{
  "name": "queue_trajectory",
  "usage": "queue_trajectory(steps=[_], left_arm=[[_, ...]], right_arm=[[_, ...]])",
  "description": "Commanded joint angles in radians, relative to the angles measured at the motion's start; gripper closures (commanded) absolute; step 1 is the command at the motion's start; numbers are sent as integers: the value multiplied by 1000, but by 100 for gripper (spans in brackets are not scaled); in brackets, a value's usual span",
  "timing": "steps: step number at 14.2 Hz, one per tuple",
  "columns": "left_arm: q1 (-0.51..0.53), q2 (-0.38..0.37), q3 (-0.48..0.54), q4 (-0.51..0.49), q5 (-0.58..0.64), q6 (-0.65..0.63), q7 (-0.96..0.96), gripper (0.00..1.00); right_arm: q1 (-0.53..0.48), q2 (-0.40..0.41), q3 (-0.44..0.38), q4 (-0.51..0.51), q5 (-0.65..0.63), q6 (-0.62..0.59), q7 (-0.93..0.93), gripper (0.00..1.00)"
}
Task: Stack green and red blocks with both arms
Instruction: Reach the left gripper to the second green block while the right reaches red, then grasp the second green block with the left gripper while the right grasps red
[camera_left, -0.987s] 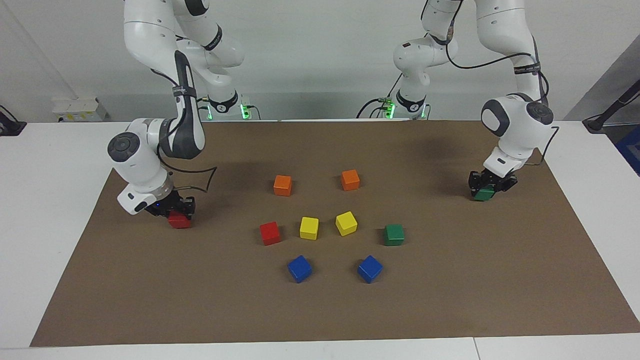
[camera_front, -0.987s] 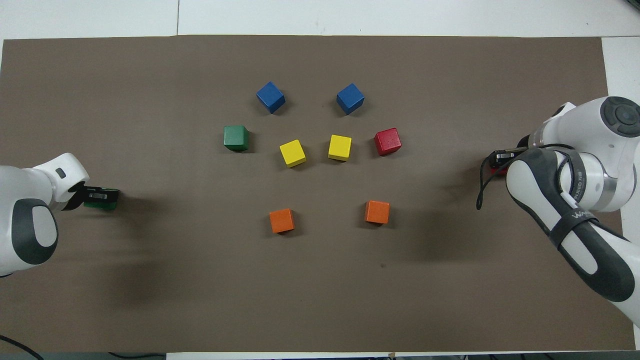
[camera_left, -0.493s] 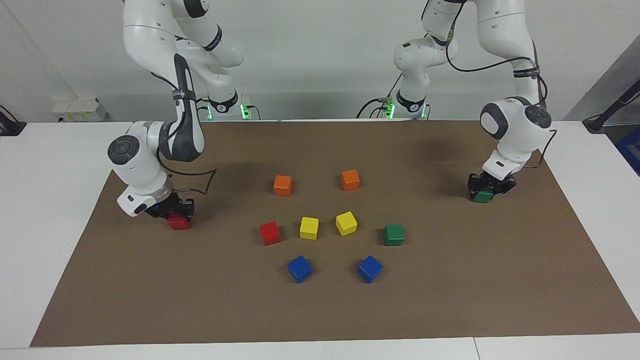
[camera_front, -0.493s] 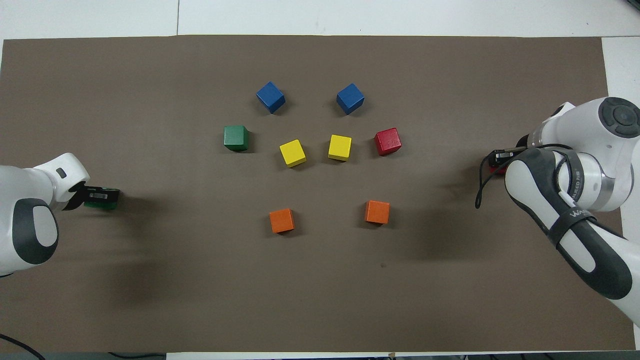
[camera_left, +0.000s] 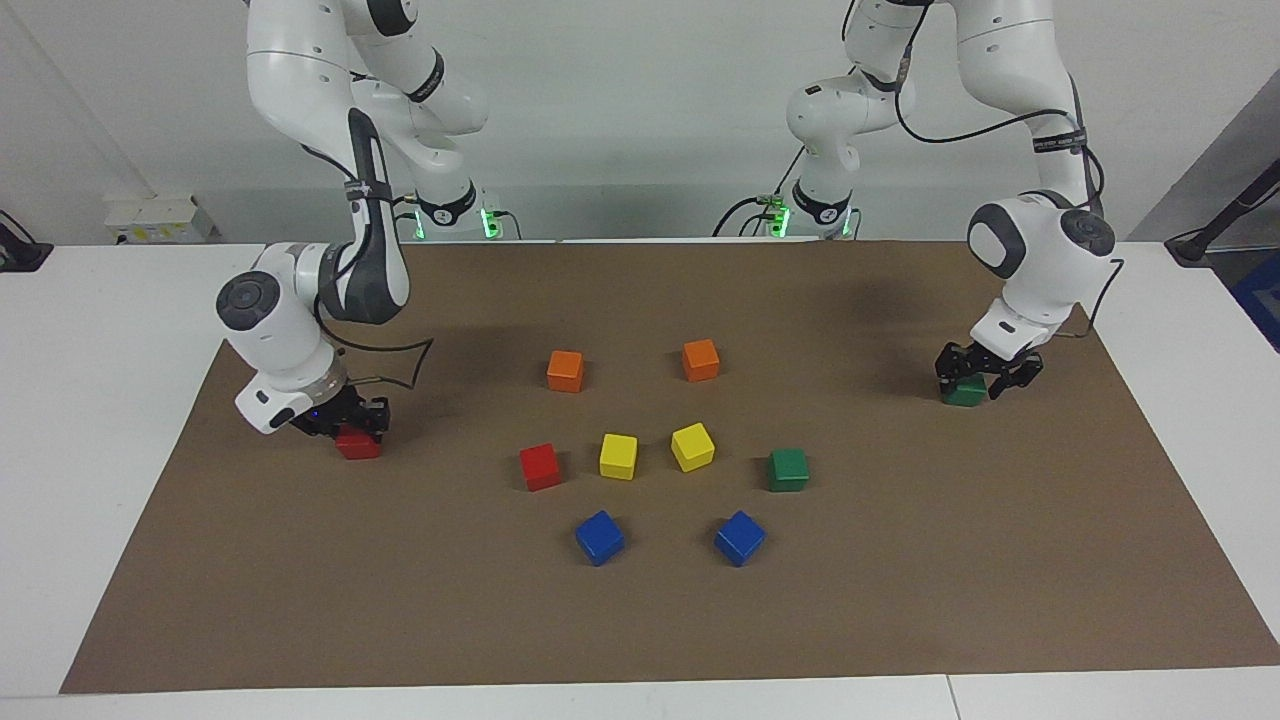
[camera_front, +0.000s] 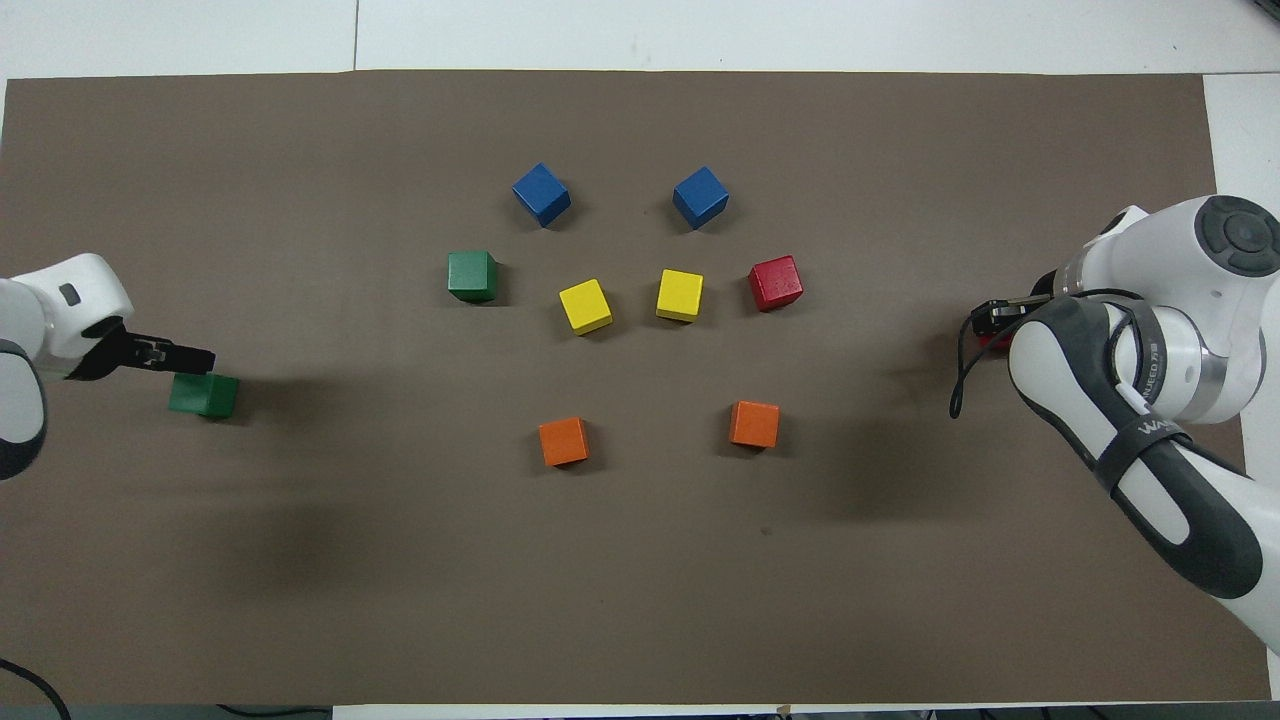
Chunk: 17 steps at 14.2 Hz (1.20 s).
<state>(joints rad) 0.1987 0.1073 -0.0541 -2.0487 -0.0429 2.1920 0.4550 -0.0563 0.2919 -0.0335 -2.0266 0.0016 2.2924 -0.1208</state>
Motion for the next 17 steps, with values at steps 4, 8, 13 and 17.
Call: queue_trajectory(steps=[4, 8, 13, 17], left_arm=[[-270, 118, 11, 418, -3, -302, -298, 0], [-444, 193, 10, 452, -12, -244, -492, 0], [-513, 394, 11, 567, -5, -175, -496, 0], [-513, 433, 11, 553, 21, -72, -496, 0]], right_arm=[[-16, -55, 10, 41, -11, -124, -30, 0], [44, -27, 12, 392, -37, -514, 82, 0], [272, 78, 18, 586, -75, -570, 372, 0], [306, 125, 70, 612, -39, -447, 380, 0]])
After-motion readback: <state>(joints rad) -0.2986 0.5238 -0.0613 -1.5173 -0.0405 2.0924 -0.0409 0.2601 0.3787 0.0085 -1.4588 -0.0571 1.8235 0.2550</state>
